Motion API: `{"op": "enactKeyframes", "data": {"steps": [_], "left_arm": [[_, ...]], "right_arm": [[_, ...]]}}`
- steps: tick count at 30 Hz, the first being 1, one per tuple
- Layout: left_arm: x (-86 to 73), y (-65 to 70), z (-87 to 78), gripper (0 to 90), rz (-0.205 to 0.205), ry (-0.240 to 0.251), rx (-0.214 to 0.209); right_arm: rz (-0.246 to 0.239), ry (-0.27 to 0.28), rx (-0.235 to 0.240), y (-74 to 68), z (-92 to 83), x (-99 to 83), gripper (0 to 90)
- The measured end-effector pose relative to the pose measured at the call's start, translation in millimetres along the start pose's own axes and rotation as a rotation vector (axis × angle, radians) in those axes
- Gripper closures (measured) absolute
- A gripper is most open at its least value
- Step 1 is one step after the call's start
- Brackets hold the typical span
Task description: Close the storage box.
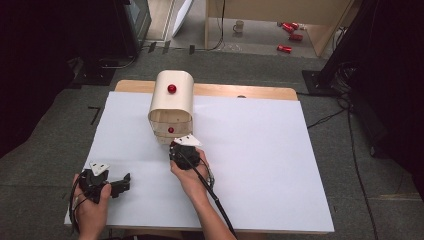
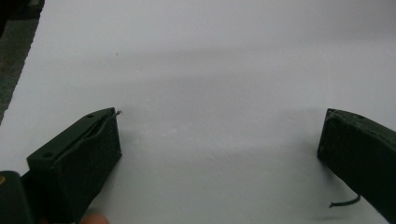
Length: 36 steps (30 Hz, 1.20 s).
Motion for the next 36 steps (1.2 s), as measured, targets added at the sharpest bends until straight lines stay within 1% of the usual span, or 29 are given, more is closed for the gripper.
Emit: {"op": "enactKeyframes", "data": {"steps": [6,8,9,11,12,13,14,15,16,17,18,19,20,22,25,26,28,35,36], "left_arm": [[0.0,0.0,0.0,0.0,0.000,0.000,0.000],[0.0,0.0,0.0,0.0,-0.001,0.000,0.000],[0.0,0.0,0.0,0.0,0.000,0.000,0.000],[0.0,0.0,0.0,0.0,-0.001,0.000,0.000],[0.0,0.0,0.0,0.0,-0.001,0.000,0.000],[0.0,0.0,0.0,0.0,0.000,0.000,0.000],[0.0,0.0,0.0,0.0,0.000,0.000,0.000],[-0.2,-0.1,-0.1,0.0,0.001,-0.001,0.000],[0.1,0.2,0.1,0.0,-0.003,0.002,0.000],[0.0,0.1,0.0,0.0,-0.001,0.000,0.000],[-0.2,0.0,-0.2,0.0,0.001,-0.001,0.000],[-0.2,0.0,-0.1,0.0,0.001,-0.001,0.000],[-0.2,0.0,-0.1,0.0,0.001,-0.001,0.000],[-0.2,0.0,-0.1,0.0,0.001,-0.001,0.000],[-0.2,0.0,-0.1,0.0,0.001,-0.001,0.000],[-0.2,0.0,-0.1,0.0,0.001,-0.001,0.000],[-0.2,0.0,-0.1,0.0,0.001,-0.001,0.000],[-0.2,-0.1,-0.1,0.0,0.002,0.000,0.000],[-0.2,-0.1,-0.1,0.0,0.002,0.000,0.001]], "right_arm": [[0.002,-0.004,0.010,1.2,2.1,-1.0,73.9],[0.002,-0.005,0.028,0.5,1.2,-0.9,68.5],[-0.001,-0.007,0.036,0.3,0.4,-1.0,64.2],[-0.009,-0.017,0.067,-0.3,-3.4,-1.4,52.3],[-0.012,-0.020,0.072,0.1,-5.1,-1.7,48.1],[-0.021,-0.022,0.076,1.6,-8.4,-2.0,40.8],[-0.025,-0.025,0.075,2.8,-10.7,-2.3,33.8],[-0.034,-0.031,0.065,5.9,-14.6,-2.8,23.2],[-0.042,-0.034,0.053,9.1,-18.2,-3.0,14.5],[-0.048,-0.034,0.047,12.5,-22.3,-3.2,10.2],[-0.044,-0.030,0.048,16.2,-27.2,-3.2,6.9],[-0.039,-0.027,0.055,20.3,-32.3,-3.3,0.9],[-0.032,-0.026,0.067,25.9,-39.0,-3.9,0.0],[-0.027,-0.013,0.056,34.9,-47.4,-4.0,0.0],[-0.017,-0.007,0.015,56.1,-65.8,-7.2,0.0],[-0.021,-0.009,-0.003,64.3,-72.7,-9.3,0.0],[-0.028,-0.011,-0.023,75.9,-82.1,-12.7,0.0],[0.007,-0.005,-0.095,120.0,-118.2,-29.2,0.0],[0.011,-0.006,-0.103,124.1,-121.7,-31.3,0.0]]}}
Point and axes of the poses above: each handheld gripper's, and its own axes: z roughly forward along the jaws, x roughly out of its top, y roughly to its right, the point moved 9 cm from there along z, roughly forward along the jaws, and after that the axes turned 1 degree about x, right-handed, at the moved point
